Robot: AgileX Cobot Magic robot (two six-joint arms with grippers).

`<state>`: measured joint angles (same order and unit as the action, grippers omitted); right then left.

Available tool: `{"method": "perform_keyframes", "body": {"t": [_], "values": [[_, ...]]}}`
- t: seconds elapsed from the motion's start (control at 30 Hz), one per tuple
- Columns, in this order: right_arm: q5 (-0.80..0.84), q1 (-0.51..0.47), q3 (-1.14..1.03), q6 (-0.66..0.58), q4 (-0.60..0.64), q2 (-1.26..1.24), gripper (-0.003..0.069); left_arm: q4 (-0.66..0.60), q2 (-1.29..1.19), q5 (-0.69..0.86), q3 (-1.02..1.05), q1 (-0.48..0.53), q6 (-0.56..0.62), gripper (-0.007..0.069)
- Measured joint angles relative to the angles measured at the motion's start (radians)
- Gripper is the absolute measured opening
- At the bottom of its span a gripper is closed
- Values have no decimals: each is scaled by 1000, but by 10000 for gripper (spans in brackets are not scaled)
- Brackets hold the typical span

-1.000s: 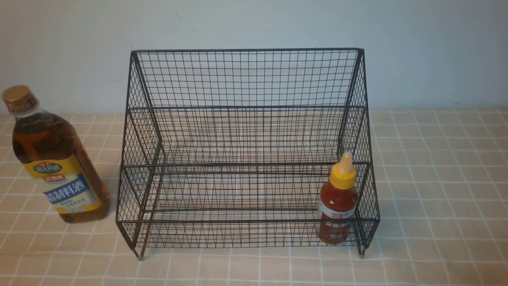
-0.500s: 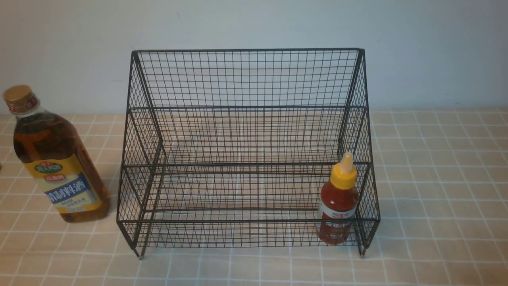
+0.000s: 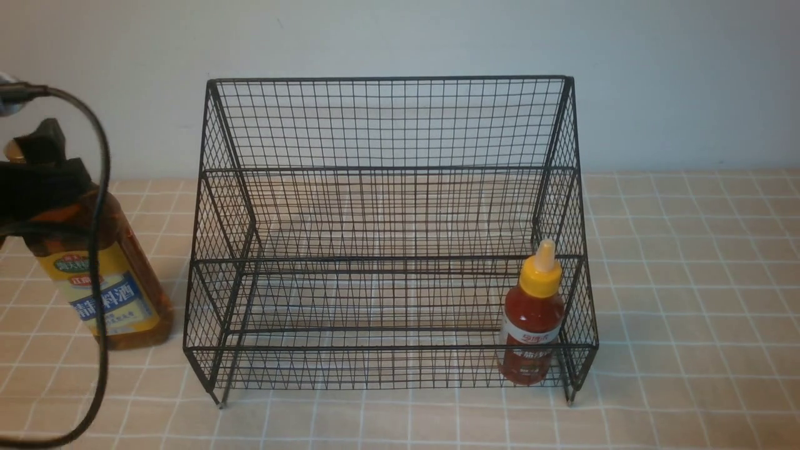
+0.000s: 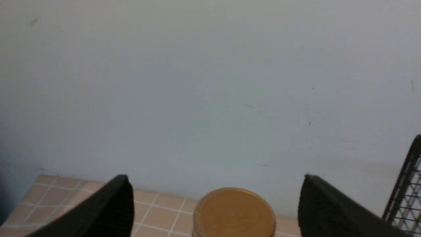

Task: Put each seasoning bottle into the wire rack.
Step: Use the left arm to grab the condiment bottle closest to it, then use the left arm to put the condiment bottle back on the shelf

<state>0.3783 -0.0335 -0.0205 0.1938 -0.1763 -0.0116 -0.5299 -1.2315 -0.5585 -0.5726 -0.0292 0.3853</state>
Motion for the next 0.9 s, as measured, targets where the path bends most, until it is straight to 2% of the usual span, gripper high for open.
{"method": "perform_keyframes", "body": {"t": [0.13,0.23,0.27,0.37,0.6,0.8,0.9], "values": [[0,0,0,0,0,0,-13,-7,-85,-7,-36,0,-3,567],[0,0,0,0,0,0,-13,-15,-130,11,-72,0,-27,337],[0,0,0,0,0,0,-13,-15,-130,11,-74,0,-27,299],[0,0,0,0,0,0,-13,-22,-125,98,-112,0,-16,300],[0,0,0,0,0,0,-13,-63,-1,380,-222,-3,115,300],[0,0,0,0,0,0,-13,-146,154,430,-355,-5,296,300],[0,0,0,0,0,0,-13,-228,238,430,-418,-4,406,300]]}}
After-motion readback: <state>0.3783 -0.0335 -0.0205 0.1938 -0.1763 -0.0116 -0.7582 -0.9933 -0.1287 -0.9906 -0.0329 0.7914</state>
